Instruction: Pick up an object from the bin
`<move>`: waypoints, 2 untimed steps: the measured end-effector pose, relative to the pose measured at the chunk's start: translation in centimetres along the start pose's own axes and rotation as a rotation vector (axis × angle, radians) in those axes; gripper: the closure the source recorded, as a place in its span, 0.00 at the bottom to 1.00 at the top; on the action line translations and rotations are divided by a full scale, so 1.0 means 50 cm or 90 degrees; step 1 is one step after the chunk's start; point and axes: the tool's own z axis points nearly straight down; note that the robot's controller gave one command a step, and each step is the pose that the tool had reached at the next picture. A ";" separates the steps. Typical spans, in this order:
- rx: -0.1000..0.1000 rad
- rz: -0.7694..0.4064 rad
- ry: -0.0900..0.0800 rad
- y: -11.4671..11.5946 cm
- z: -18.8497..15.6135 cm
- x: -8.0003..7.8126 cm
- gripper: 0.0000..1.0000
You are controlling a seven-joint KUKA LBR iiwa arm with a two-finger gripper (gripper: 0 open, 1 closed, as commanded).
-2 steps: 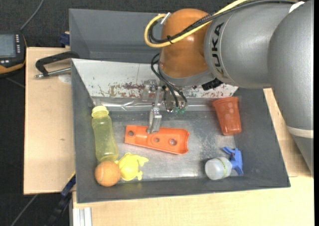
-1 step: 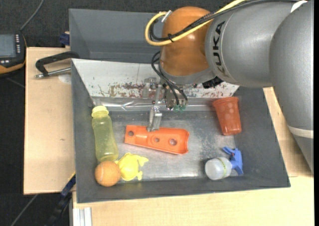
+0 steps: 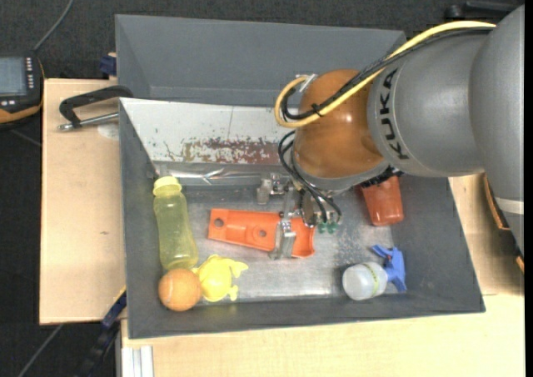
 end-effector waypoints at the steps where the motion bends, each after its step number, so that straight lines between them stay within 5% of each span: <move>1: -0.001 0.061 -0.003 0.007 0.065 0.024 1.00; 2: -0.001 0.061 -0.003 0.007 0.065 0.024 1.00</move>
Offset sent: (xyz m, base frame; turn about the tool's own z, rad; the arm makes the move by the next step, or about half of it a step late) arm 0.0000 0.0000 0.0000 0.0000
